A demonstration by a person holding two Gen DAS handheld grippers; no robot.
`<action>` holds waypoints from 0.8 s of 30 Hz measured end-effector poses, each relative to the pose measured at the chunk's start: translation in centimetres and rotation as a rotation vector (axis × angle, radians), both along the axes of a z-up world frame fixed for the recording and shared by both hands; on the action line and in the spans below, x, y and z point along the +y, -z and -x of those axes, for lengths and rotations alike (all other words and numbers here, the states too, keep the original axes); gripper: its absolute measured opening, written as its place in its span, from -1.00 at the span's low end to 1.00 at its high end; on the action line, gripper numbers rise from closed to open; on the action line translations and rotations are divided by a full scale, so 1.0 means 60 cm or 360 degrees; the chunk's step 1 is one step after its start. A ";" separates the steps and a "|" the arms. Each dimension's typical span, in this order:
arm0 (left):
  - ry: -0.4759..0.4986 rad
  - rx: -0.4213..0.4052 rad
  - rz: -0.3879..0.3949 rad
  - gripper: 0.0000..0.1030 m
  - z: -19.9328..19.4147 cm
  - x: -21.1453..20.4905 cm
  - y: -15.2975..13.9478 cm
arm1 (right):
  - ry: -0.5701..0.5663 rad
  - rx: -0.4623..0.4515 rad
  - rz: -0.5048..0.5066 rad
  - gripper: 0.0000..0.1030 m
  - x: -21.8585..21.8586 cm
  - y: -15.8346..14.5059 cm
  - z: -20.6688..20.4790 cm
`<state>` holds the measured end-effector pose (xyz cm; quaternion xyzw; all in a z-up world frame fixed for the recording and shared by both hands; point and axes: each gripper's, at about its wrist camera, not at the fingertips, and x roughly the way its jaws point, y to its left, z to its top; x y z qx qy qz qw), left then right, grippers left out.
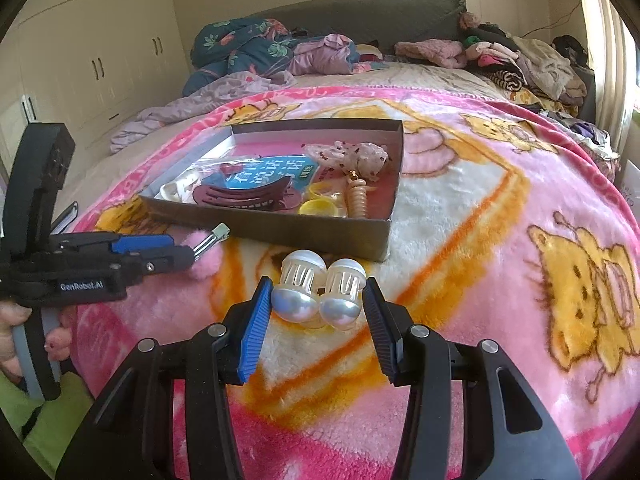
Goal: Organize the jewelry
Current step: 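Grasp the pink pom-pom hair clip with the left tool while the right tool grasps the pearl earrings, then lower the pom-pom clip into the box with the left tool while the right tool drops the pearl earrings inside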
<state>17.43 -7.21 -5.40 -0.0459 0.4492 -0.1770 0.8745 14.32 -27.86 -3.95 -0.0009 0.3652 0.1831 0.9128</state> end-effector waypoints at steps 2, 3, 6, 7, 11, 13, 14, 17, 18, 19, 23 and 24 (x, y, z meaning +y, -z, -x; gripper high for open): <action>0.0009 0.0017 -0.0016 -0.16 -0.007 -0.008 0.008 | 0.0015 0.0003 0.0003 -0.14 -0.002 0.000 0.000; 0.0013 0.0024 -0.0023 -0.16 -0.011 -0.011 0.014 | 0.0019 0.0002 0.0001 -0.14 -0.003 -0.001 0.000; 0.0017 0.0028 -0.0037 -0.48 -0.021 -0.019 0.023 | 0.0033 -0.0002 0.0003 -0.14 -0.007 -0.002 -0.001; 0.0017 0.0030 -0.0046 -0.58 -0.024 -0.020 0.025 | 0.0036 -0.0001 0.0003 -0.14 -0.008 -0.003 -0.002; 0.0035 -0.0011 -0.0074 -0.60 -0.019 -0.023 0.016 | 0.0044 -0.0009 0.0003 -0.14 -0.011 -0.007 -0.007; 0.0044 -0.0034 -0.0043 -0.60 -0.014 -0.017 0.003 | 0.0045 -0.0016 -0.0002 -0.14 -0.011 -0.013 -0.012; 0.0045 -0.0054 -0.0026 -0.60 -0.011 -0.013 -0.007 | 0.0043 -0.0023 -0.0007 -0.14 -0.011 -0.016 -0.015; 0.0031 -0.0116 -0.0002 -0.60 -0.011 0.000 -0.038 | 0.0033 -0.0052 -0.0015 -0.14 -0.006 -0.027 -0.023; 0.0019 -0.0135 0.0000 -0.60 -0.014 0.006 -0.048 | 0.0030 -0.0061 -0.0018 -0.14 -0.004 -0.031 -0.027; 0.0008 -0.0148 0.0001 -0.60 -0.018 0.010 -0.056 | 0.0027 -0.0067 -0.0021 -0.14 -0.002 -0.034 -0.031; -0.0065 -0.0203 -0.0017 -0.59 -0.042 0.030 -0.079 | 0.0018 -0.0100 -0.0030 -0.14 0.007 -0.048 -0.051; -0.0083 -0.0208 -0.0018 -0.59 -0.049 0.036 -0.082 | 0.0016 -0.0107 -0.0031 -0.14 0.009 -0.051 -0.057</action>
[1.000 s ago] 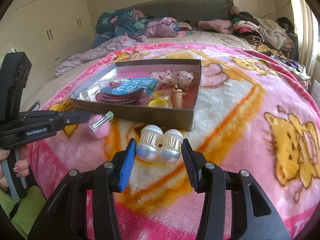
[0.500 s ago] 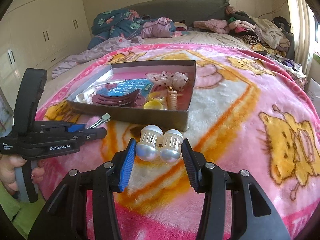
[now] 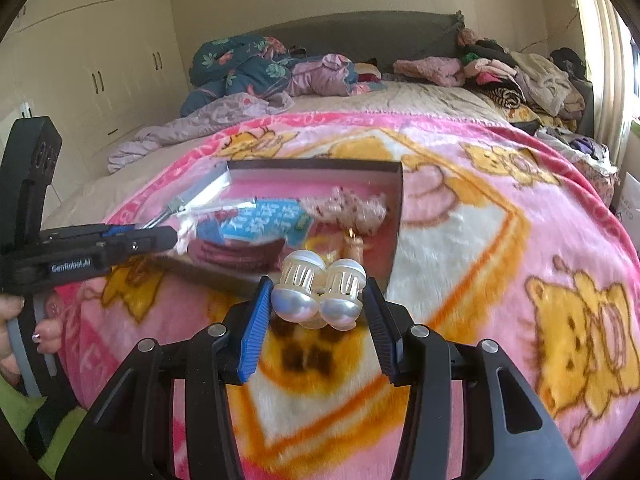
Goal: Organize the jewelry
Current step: 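Lower the pom-pom clip into the box with the left tool while the right tool drops the pearl earrings inside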
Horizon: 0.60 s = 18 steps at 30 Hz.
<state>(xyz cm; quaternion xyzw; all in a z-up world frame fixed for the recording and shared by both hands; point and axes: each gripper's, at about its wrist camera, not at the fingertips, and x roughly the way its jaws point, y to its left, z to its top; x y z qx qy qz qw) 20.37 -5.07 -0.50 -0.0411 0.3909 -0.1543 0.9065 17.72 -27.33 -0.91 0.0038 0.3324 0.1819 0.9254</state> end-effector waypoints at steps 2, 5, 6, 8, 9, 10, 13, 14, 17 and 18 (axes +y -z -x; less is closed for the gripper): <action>-0.0026 -0.0010 -0.0003 -0.59 -0.012 0.009 -0.005 | -0.0003 -0.0017 -0.0003 -0.14 0.004 -0.007 -0.012; -0.0059 -0.0030 -0.0003 -0.59 -0.030 0.022 -0.011 | -0.0007 -0.0035 -0.0009 -0.14 0.010 -0.016 -0.030; -0.0068 -0.0033 -0.0006 -0.59 -0.037 0.025 -0.012 | -0.0008 -0.0039 -0.0007 -0.14 0.011 -0.017 -0.034; -0.0079 -0.0032 -0.0004 -0.59 -0.048 0.031 -0.012 | -0.0009 -0.0047 0.0002 -0.14 0.016 -0.021 -0.048; -0.0082 -0.0032 -0.0003 -0.59 -0.055 0.032 -0.012 | -0.0009 -0.0048 0.0003 -0.14 0.018 -0.022 -0.052; -0.0083 -0.0031 -0.0005 -0.59 -0.058 0.033 -0.011 | -0.0012 -0.0050 0.0004 -0.14 0.020 -0.022 -0.059; -0.0086 -0.0025 -0.0004 -0.59 -0.072 0.035 -0.008 | -0.0010 -0.0053 0.0013 -0.14 0.024 -0.021 -0.075; -0.0085 -0.0021 -0.0001 -0.59 -0.077 0.035 -0.006 | -0.0010 -0.0053 0.0015 -0.14 0.025 -0.021 -0.080; -0.0088 -0.0008 0.0006 -0.59 -0.089 0.036 0.000 | -0.0006 -0.0045 0.0023 -0.14 0.030 -0.016 -0.096; -0.0089 -0.0004 0.0007 -0.59 -0.089 0.035 0.003 | -0.0005 -0.0039 0.0024 -0.14 0.031 -0.014 -0.102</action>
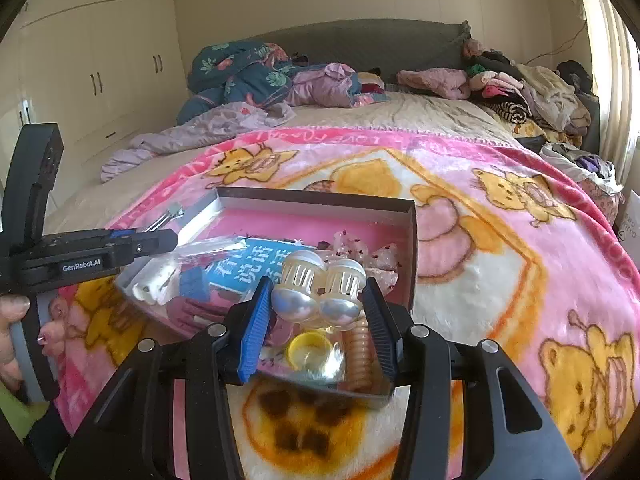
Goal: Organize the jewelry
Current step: 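Lower the pom-pom clip into the box with the left tool while the right tool drops the pearl earrings inside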
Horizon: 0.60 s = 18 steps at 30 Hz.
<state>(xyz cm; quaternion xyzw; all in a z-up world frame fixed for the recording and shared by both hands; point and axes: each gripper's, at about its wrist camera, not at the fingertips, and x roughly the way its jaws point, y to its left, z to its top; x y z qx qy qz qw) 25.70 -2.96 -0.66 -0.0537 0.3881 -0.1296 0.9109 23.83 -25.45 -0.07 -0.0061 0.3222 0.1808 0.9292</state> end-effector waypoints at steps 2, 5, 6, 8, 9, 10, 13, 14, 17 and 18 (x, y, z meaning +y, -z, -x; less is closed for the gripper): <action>0.0003 0.0011 0.0003 -0.59 -0.007 -0.001 0.006 | 0.0000 0.0010 0.0009 -0.14 0.003 0.005 -0.007; 0.0011 0.0025 0.0002 -0.59 -0.013 -0.004 0.014 | 0.0007 0.0024 0.0014 -0.14 0.005 0.013 -0.019; 0.0016 0.0029 0.0004 -0.58 -0.015 -0.006 0.016 | 0.0015 0.0028 0.0021 -0.14 0.006 0.017 -0.023; 0.0025 0.0033 0.0002 -0.58 -0.019 -0.011 0.021 | 0.0033 0.0033 0.0037 -0.14 0.007 0.023 -0.028; 0.0030 0.0037 0.0001 -0.58 -0.021 -0.013 0.023 | 0.0044 0.0037 0.0042 -0.14 0.007 0.026 -0.030; 0.0037 0.0040 0.0000 -0.58 -0.022 -0.016 0.025 | 0.0046 0.0044 0.0042 -0.14 0.007 0.029 -0.031; 0.0053 0.0055 -0.0003 -0.58 -0.028 -0.023 0.033 | 0.0036 0.0078 0.0053 -0.14 0.010 0.041 -0.031; 0.0058 0.0061 -0.0003 -0.58 -0.029 -0.025 0.036 | 0.0032 0.0089 0.0054 -0.14 0.011 0.045 -0.032; 0.0071 0.0077 -0.0008 -0.58 -0.032 -0.030 0.043 | 0.0023 0.0130 0.0050 -0.13 0.014 0.057 -0.029; 0.0072 0.0082 -0.0008 -0.58 -0.033 -0.031 0.045 | 0.0021 0.0145 0.0043 -0.13 0.014 0.061 -0.028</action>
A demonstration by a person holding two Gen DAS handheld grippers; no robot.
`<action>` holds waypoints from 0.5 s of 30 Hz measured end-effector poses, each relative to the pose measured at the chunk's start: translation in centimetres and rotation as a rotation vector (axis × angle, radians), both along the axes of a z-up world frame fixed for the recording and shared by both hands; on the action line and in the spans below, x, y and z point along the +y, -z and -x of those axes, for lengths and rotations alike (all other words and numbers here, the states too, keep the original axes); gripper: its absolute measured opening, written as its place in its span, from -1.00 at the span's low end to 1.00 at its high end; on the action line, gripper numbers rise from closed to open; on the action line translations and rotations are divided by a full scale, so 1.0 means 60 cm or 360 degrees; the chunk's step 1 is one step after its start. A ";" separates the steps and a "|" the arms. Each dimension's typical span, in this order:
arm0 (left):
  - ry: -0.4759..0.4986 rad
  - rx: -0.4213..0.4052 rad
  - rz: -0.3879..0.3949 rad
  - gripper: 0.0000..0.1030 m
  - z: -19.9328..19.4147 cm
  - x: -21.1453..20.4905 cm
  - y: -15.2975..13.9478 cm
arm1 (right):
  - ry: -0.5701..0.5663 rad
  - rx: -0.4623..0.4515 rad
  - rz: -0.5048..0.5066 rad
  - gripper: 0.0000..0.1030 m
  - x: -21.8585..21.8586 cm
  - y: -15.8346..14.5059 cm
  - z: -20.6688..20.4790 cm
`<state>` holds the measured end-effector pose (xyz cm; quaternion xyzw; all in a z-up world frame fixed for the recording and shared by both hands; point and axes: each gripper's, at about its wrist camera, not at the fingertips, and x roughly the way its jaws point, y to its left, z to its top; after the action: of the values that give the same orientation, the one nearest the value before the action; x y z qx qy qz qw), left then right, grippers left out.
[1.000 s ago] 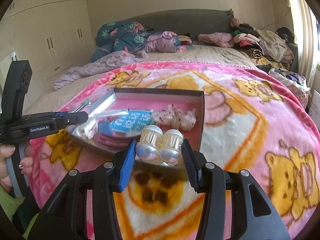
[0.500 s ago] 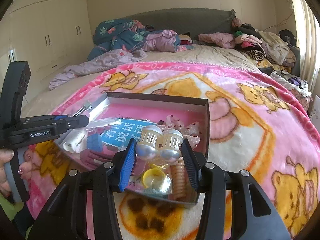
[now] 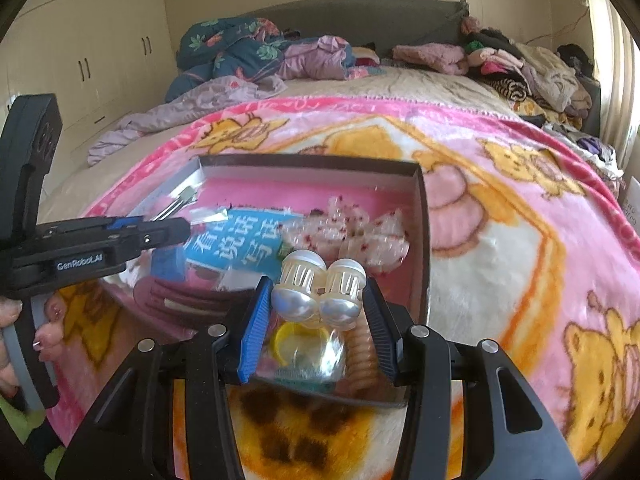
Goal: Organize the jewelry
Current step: 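Lower the pom-pom clip into the box with the left tool while the right tool drops the pearl earrings inside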
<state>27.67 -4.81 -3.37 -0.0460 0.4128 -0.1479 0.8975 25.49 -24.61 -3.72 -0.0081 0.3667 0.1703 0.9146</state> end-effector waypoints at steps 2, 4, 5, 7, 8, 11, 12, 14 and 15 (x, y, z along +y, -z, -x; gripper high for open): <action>0.0003 0.0011 0.0000 -0.55 0.000 -0.002 0.004 | 0.0000 0.0024 -0.0014 -0.13 -0.001 0.005 0.001; 0.0003 0.0015 0.0000 -0.45 0.001 -0.002 0.005 | -0.0005 0.0051 -0.0036 -0.08 -0.002 0.009 0.005; 0.0003 0.0016 0.0001 -0.43 0.003 -0.001 0.006 | -0.0006 0.0051 -0.0038 0.05 -0.002 0.009 0.008; 0.0002 0.0014 0.0005 -0.39 0.007 0.000 0.004 | -0.0006 0.0041 -0.0039 0.21 -0.003 0.008 0.016; 0.0002 0.0015 0.0005 -0.37 0.006 -0.001 0.004 | -0.0003 0.0037 -0.0043 0.23 -0.004 0.006 0.020; -0.0009 0.0011 0.0010 -0.27 0.015 0.003 0.001 | 0.0000 0.0025 -0.0045 0.31 -0.007 -0.002 0.031; -0.0013 0.0008 0.0012 -0.27 0.019 0.005 -0.001 | 0.0003 0.0019 -0.0046 0.35 -0.008 -0.005 0.035; -0.0020 0.0003 0.0016 -0.22 0.028 0.009 -0.006 | 0.0007 0.0004 -0.0047 0.37 -0.010 -0.012 0.045; -0.0024 -0.0001 0.0017 -0.17 0.033 0.011 -0.009 | 0.0010 -0.0006 -0.0047 0.40 -0.011 -0.016 0.051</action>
<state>25.68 -4.17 -2.84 -0.0538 0.4115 -0.1434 0.8985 22.42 -25.29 -2.77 0.0063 0.3626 0.1728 0.9158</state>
